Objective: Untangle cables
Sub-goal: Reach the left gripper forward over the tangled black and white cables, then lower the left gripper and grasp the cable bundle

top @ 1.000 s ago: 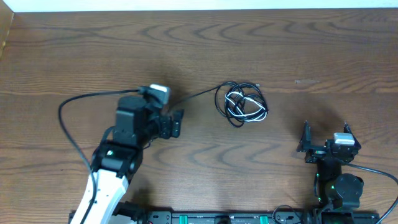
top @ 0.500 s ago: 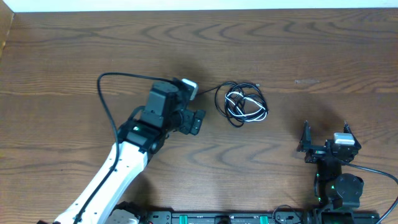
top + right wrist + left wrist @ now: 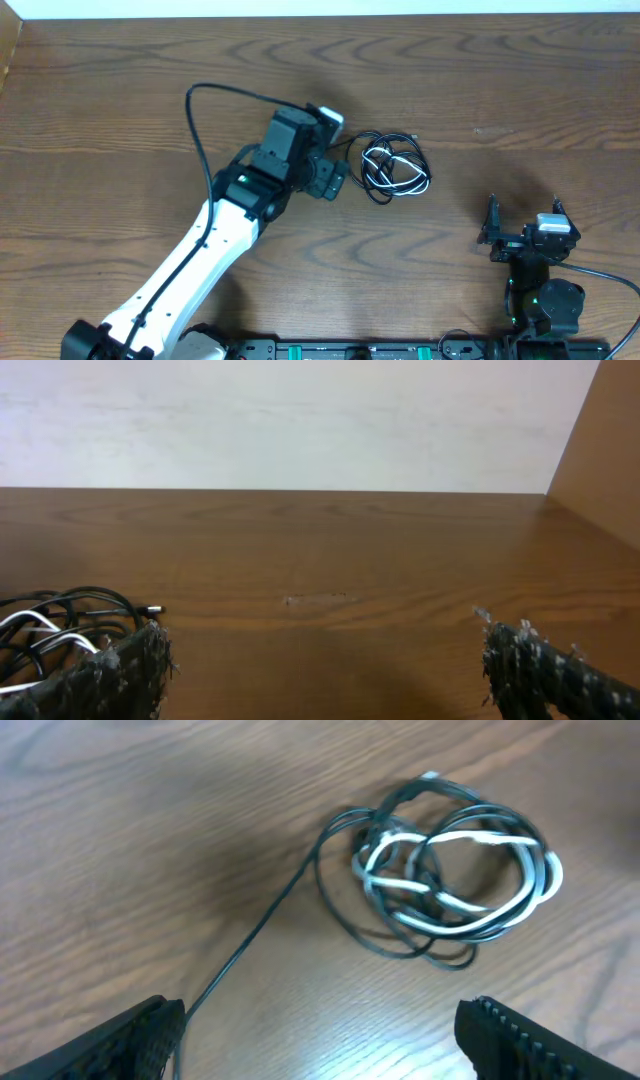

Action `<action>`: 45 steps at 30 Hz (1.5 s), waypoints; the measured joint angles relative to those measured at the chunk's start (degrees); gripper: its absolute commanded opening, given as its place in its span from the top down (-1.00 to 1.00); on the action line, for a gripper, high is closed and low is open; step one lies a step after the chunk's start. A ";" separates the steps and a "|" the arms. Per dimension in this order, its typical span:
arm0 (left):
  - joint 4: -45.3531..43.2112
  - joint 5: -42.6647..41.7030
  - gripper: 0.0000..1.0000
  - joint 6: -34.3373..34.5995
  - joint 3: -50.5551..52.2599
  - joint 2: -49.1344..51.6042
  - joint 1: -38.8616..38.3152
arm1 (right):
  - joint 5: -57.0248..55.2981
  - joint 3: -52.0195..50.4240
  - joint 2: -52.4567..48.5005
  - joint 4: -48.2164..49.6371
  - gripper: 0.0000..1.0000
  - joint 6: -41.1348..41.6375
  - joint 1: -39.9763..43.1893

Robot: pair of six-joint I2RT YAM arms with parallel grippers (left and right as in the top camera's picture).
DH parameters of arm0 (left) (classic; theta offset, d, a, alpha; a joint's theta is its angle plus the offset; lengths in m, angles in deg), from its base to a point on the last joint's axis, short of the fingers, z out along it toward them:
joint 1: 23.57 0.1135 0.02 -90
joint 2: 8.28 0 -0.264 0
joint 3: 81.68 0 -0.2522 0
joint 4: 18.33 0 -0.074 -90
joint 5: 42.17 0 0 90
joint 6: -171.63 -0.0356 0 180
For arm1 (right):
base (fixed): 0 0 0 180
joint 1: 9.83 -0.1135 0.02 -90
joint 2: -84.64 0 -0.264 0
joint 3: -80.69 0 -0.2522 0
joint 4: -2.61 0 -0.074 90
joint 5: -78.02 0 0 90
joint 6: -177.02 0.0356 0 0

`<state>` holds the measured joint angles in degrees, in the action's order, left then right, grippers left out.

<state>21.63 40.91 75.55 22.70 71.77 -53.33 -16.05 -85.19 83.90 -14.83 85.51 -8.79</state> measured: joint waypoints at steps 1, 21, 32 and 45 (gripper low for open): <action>0.76 0.02 -0.82 -0.26 -1.20 0.52 -0.63 | 0.00 0.00 0.00 0.00 -0.98 0.00 0.00; 20.74 1.07 -0.82 -1.09 -24.74 22.56 -2.45 | -0.02 0.00 0.00 0.00 -0.99 0.00 0.00; 19.08 1.09 -0.96 -1.16 -24.79 24.76 -2.45 | -0.02 0.00 0.00 0.00 -0.98 0.00 0.00; 12.61 1.29 -0.96 13.44 -24.85 24.81 -2.45 | 0.00 0.00 0.00 0.00 -0.99 0.00 0.00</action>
<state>34.24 42.20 88.99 -2.16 96.57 -55.78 -16.05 -85.19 83.90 -14.83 85.51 -8.79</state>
